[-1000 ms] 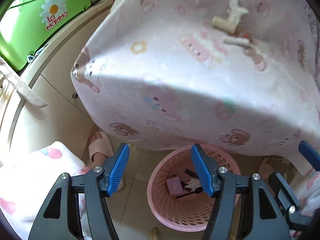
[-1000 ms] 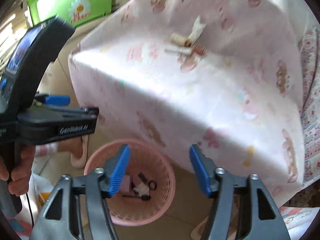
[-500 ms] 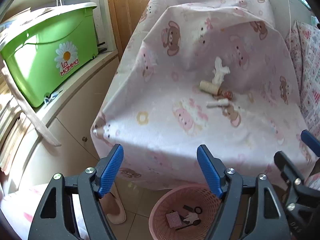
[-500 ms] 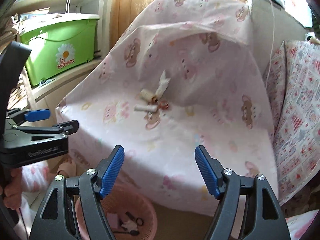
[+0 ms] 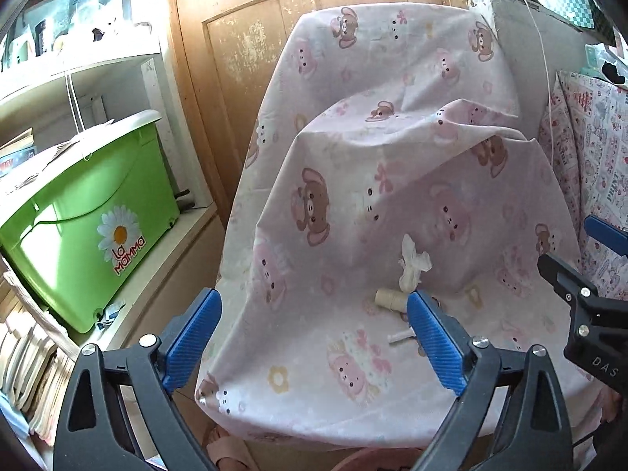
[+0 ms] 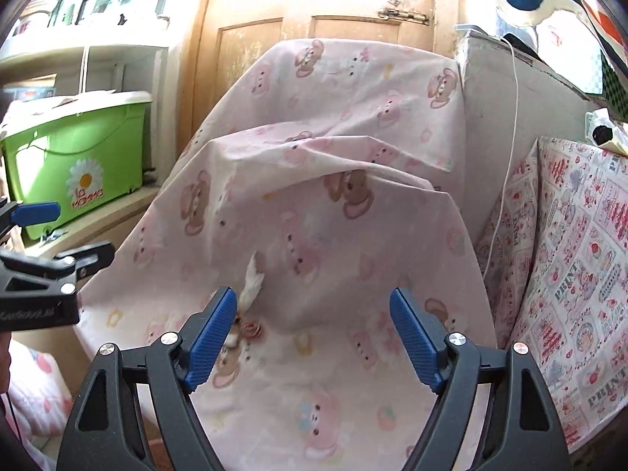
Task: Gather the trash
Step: 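Raise both open grippers back toward the remaining items on the seat, then grasp the white plastic piece with the left gripper while the right gripper grasps the red-white item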
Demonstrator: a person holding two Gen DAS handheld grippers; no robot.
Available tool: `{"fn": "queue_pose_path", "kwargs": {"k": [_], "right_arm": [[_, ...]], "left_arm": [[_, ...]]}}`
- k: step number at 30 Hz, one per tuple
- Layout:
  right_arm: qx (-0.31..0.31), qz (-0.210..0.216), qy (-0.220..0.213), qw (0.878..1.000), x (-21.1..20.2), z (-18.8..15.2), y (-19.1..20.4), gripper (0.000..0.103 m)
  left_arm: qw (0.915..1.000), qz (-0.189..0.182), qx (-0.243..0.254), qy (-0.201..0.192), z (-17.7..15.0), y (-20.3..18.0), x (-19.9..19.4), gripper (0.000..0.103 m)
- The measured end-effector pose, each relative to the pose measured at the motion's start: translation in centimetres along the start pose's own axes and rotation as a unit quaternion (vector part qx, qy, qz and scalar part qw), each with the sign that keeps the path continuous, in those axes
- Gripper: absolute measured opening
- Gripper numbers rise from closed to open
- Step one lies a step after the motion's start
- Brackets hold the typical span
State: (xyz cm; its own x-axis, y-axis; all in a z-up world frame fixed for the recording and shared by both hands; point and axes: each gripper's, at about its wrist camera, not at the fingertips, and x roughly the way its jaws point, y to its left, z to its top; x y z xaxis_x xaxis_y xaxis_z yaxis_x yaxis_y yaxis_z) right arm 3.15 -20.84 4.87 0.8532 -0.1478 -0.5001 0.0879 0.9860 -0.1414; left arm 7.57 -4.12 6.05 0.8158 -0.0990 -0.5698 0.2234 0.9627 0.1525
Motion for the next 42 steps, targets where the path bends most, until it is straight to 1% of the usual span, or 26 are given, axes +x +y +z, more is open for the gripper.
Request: {"fn": "queue_pose_path", "kwargs": {"k": [2, 4, 6, 9, 12, 14, 16, 18, 20, 22, 25, 27, 30, 32, 34, 36, 37, 41, 42], "right_arm": [[0.015, -0.002, 0.0, 1.0, 0.6, -0.1, -0.7, 0.082], [0.027, -0.003, 0.001, 1.0, 1.1, -0.6, -1.2, 0.082], [0.035, -0.008, 0.01, 0.999, 1.8, -1.5, -1.6, 0.082], [0.042, -0.002, 0.034, 0.999, 3.1, -2.5, -1.7, 0.082], [0.032, -0.008, 0.045, 0.998, 3.9, -3.2, -1.5, 0.082], [0.027, -0.011, 0.049, 0.998, 4.2, -3.5, -1.5, 0.082], [0.025, -0.01, 0.055, 0.998, 4.6, -3.7, -1.5, 0.082], [0.025, -0.009, 0.063, 0.998, 5.1, -4.0, -1.6, 0.082], [0.028, -0.006, 0.07, 0.997, 5.4, -4.3, -1.8, 0.082], [0.029, -0.01, 0.077, 0.997, 5.9, -4.5, -2.0, 0.082], [0.042, 0.0, 0.095, 0.995, 6.7, -4.4, -2.5, 0.082], [0.049, 0.005, 0.098, 0.994, 7.1, -4.0, -2.8, 0.082], [0.031, -0.007, 0.098, 0.995, 7.7, -3.4, -3.1, 0.082], [0.024, -0.01, 0.095, 0.995, 8.1, -3.1, -3.3, 0.082], [0.025, -0.012, 0.097, 0.995, 8.5, -3.0, -3.5, 0.082], [0.033, -0.005, 0.106, 0.994, 9.2, -2.9, -3.8, 0.082], [0.036, -0.002, 0.109, 0.993, 9.5, -2.9, -3.8, 0.082], [0.051, 0.008, 0.115, 0.992, 10.4, -2.8, -3.4, 0.082], [0.052, 0.014, 0.115, 0.992, 10.5, -2.7, -3.2, 0.082]], "left_arm": [[0.9999, -0.007, -0.01, 0.0, -0.1, 0.1, 0.6, 0.1], [0.9998, -0.009, -0.02, -0.001, -0.5, 0.5, 1.1, 0.101], [0.9996, -0.01, -0.026, 0.003, -1.2, 0.7, 1.9, 0.101], [0.9992, -0.015, -0.026, 0.026, -2.6, 0.7, 3.4, 0.101], [0.9988, -0.014, -0.018, 0.043, -3.9, 0.3, 4.8, 0.101], [0.9972, -0.031, -0.029, 0.062, -4.7, 0.0, 6.0, 0.101], [0.9949, -0.056, -0.026, 0.08, -5.3, -1.0, 7.2, 0.101], [0.9941, -0.055, -0.011, 0.093, -5.7, -2.4, 8.2, 0.101], [0.9926, -0.054, -0.006, 0.109, -5.9, -3.6, 9.4, 0.097], [0.9902, -0.064, -0.014, 0.124, -6.0, -4.3, 10.2, 0.095], [0.9865, -0.074, -0.036, 0.142, -6.2, -4.7, 10.9, 0.095], [0.9838, -0.077, -0.045, 0.155, -6.4, -4.8, 11.1, 0.095], [0.9801, -0.085, -0.043, 0.174, -6.1, -5.2, 11.4, 0.092], [0.9787, -0.093, -0.03, 0.18, -5.8, -5.8, 11.5, 0.082], [0.9771, -0.105, -0.028, 0.183, -5.6, -6.2, 11.8, 0.08], [0.974, -0.118, -0.033, 0.19, -5.6, -6.5, 12.2, 0.073], [0.9727, -0.12, -0.038, 0.195, -5.7, -6.5, 12.5, 0.07], [0.9683, -0.114, -0.068, 0.211, -6.4, -6.3, 14.1, 0.069], [0.9709, -0.105, -0.067, 0.204, -6.4, -6.5, 14.1, 0.069]]}}
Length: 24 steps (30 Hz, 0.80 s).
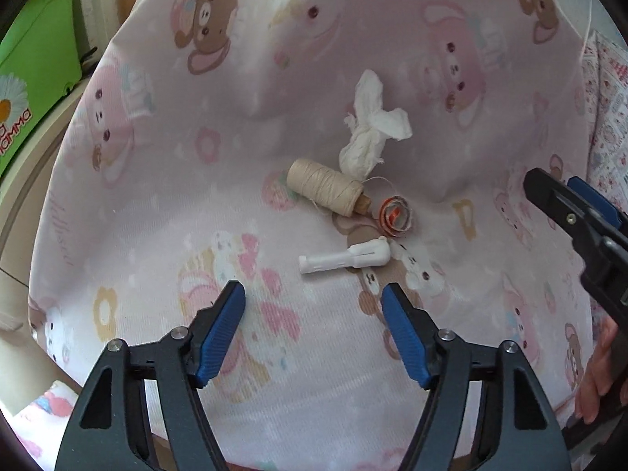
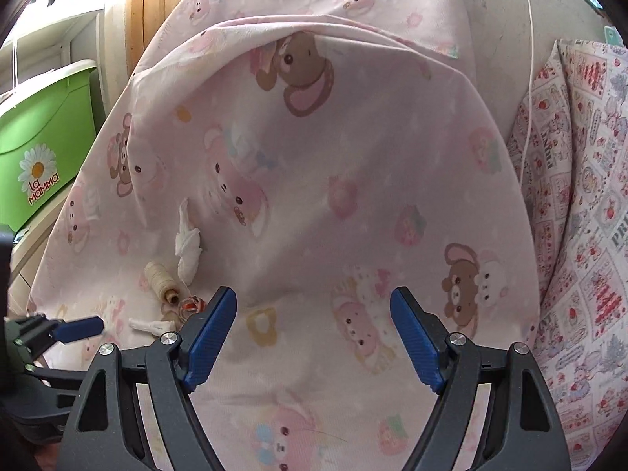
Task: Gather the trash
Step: 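Grasp the white plastic piece with the left gripper while the right gripper grasps the red-white item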
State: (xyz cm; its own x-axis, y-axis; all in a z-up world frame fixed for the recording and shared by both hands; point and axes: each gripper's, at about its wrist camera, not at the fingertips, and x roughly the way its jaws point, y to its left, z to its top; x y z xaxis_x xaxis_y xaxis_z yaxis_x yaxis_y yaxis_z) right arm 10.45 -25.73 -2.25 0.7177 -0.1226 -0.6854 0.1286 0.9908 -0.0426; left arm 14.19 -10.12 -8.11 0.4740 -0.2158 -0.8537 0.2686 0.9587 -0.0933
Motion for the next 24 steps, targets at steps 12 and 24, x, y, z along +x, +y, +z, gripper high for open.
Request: {"fn": "queue_pose_path", "kwargs": {"k": [12, 24], "right_arm": [[-0.016, 0.013, 0.012, 1.0, 1.8, 0.5, 1.5, 0.082], [0.035, 0.111, 0.039, 0.992, 2.7, 1.1, 0.8, 0.082]], "left_arm": [[0.9989, 0.027, -0.026, -0.03, 0.5, -1.7, 1.6, 0.079], [0.998, 0.022, 0.006, -0.059, 0.6, -1.5, 0.8, 0.05]]}}
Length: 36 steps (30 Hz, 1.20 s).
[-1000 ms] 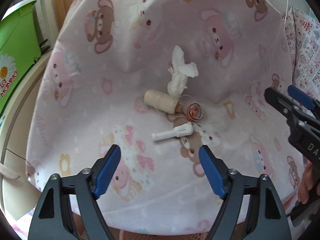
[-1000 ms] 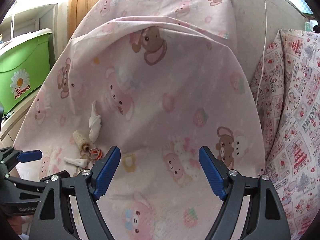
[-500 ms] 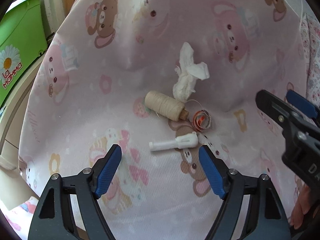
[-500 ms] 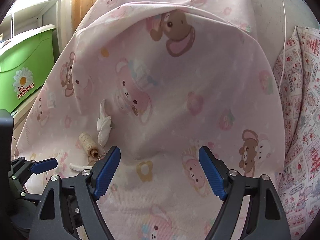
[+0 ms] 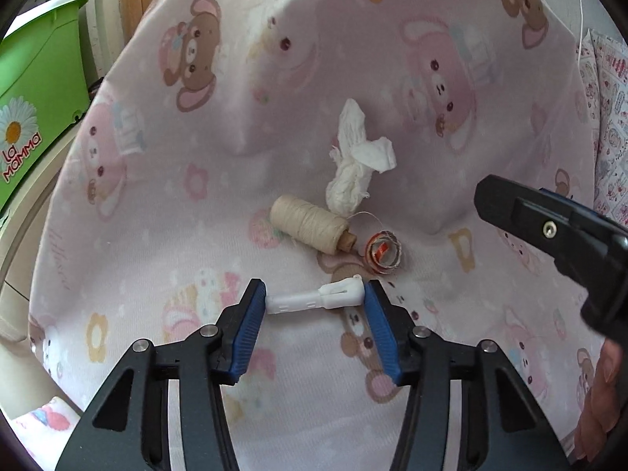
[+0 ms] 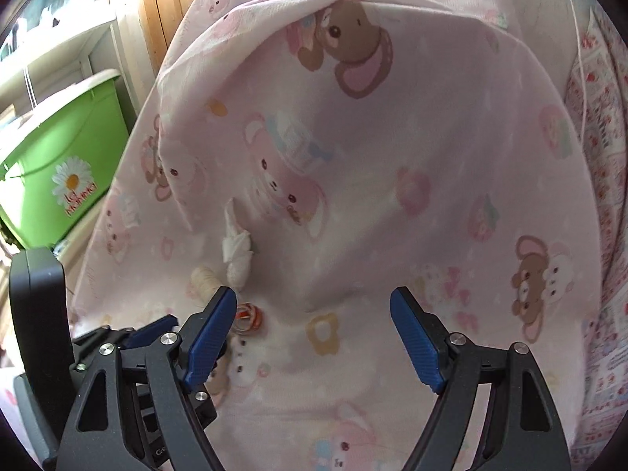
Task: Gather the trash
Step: 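Grasp the white plastic piece with the left gripper while the right gripper grasps the red-white item, then carry the white piece and red-white item in both grippers down over the wastebasket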
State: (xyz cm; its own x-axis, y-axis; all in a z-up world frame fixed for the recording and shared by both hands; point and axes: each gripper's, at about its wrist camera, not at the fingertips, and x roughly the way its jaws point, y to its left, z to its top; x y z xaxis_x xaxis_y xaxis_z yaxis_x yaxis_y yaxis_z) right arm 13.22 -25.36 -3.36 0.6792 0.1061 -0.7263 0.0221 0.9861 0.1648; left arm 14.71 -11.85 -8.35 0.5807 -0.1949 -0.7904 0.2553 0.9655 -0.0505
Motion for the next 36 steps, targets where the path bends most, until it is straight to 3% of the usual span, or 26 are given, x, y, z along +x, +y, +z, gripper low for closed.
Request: {"fn": "queue_pose_path", "kwargs": {"k": [2, 7, 9, 15, 22, 26, 30, 34, 36], "right_arm": [[0.006, 0.022, 0.015, 1.0, 0.6, 0.1, -0.1, 0.081], [-0.035, 0.044, 0.056, 0.997, 3.0, -0.1, 1.5, 0.064], [-0.047, 0.055, 0.073, 0.995, 4.0, -0.2, 2.5, 0.05], [-0.079, 0.075, 0.089, 0.99, 6.2, -0.6, 4.2, 0.033], [-0.093, 0.068, 0.098, 0.988, 7.6, -1.2, 5.6, 0.026], [-0.065, 0.07, 0.095, 0.991, 7.3, -1.2, 4.9, 0.017], [-0.03, 0.07, 0.084, 0.994, 6.2, -0.9, 3.7, 0.014], [-0.01, 0.071, 0.098, 0.993, 5.0, -0.9, 2.6, 0.014], [-0.014, 0.049, 0.111, 0.993, 4.6, -1.2, 1.8, 0.014]], "left_arm": [[0.9999, 0.009, 0.0, -0.007, -0.1, 0.8, -0.6, 0.05], [0.9994, 0.019, -0.01, -0.025, 0.8, 4.1, -3.1, 0.05], [0.9991, 0.018, -0.014, -0.036, 1.1, 5.2, -4.1, 0.05], [0.9969, 0.03, -0.003, -0.073, 1.2, 7.3, -7.1, 0.05], [0.9967, 0.036, -0.01, -0.072, -0.3, 7.5, -8.6, 0.05], [0.9969, 0.033, -0.005, -0.071, -0.4, 7.1, -8.0, 0.05], [0.9975, 0.027, -0.002, -0.065, -1.4, 7.2, -7.5, 0.05], [0.9966, -0.023, -0.069, -0.039, -1.0, 7.7, -6.8, 0.05], [0.9943, -0.044, -0.091, -0.034, -0.3, 7.6, -6.7, 0.05]]}}
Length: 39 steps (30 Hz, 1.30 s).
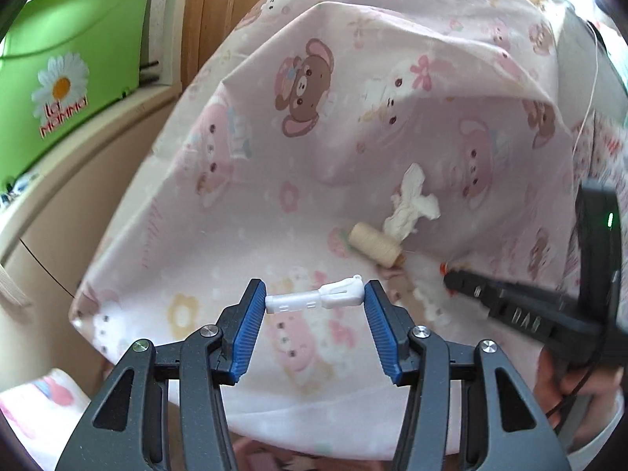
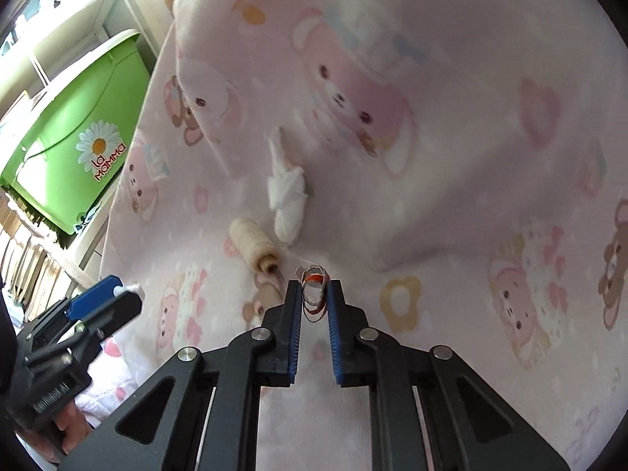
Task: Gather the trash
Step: 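Carry the white piece and red-white item in both grippers down over the wastebasket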
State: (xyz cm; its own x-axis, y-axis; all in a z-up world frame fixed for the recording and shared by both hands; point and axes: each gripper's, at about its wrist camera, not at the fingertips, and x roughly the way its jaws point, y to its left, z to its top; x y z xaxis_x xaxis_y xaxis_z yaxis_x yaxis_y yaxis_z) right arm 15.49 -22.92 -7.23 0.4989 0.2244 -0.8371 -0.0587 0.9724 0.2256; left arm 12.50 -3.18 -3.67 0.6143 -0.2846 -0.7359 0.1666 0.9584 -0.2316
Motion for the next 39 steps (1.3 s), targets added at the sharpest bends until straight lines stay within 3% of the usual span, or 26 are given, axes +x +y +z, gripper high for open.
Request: {"fn": "queue_pose_path", "kwargs": {"k": [3, 13, 22, 31, 35, 39], "right_arm": [[-0.013, 0.003, 0.022, 1.0, -0.3, -0.7, -0.3, 0.014], [0.0, 0.029, 0.026, 0.999, -1.1, -0.8, -1.8, 0.014], [-0.05, 0.022, -0.009, 0.998, -4.4, -1.5, -0.2, 0.014], [-0.045, -0.016, -0.032, 0.998, -6.4, -2.9, 0.1, 0.014], [-0.063, -0.02, -0.045, 0.997, -7.8, -4.2, 1.8, 0.014], [-0.063, -0.005, -0.057, 0.996, -10.2, -5.9, 3.7, 0.014]], "left_arm": [[0.9996, -0.021, -0.011, 0.013, 1.1, -0.7, 0.6, 0.05], [0.9991, 0.013, 0.037, 0.012, 3.7, -3.1, 1.9, 0.05], [0.9972, 0.038, 0.065, 0.0, 1.0, -3.7, 0.7, 0.05], [0.995, 0.035, 0.088, -0.031, 0.2, -4.4, -4.2, 0.05], [0.9908, 0.048, 0.106, -0.069, 0.0, -4.4, -8.2, 0.05], [0.9894, 0.049, 0.116, -0.072, -1.4, -3.8, -10.5, 0.05]]}}
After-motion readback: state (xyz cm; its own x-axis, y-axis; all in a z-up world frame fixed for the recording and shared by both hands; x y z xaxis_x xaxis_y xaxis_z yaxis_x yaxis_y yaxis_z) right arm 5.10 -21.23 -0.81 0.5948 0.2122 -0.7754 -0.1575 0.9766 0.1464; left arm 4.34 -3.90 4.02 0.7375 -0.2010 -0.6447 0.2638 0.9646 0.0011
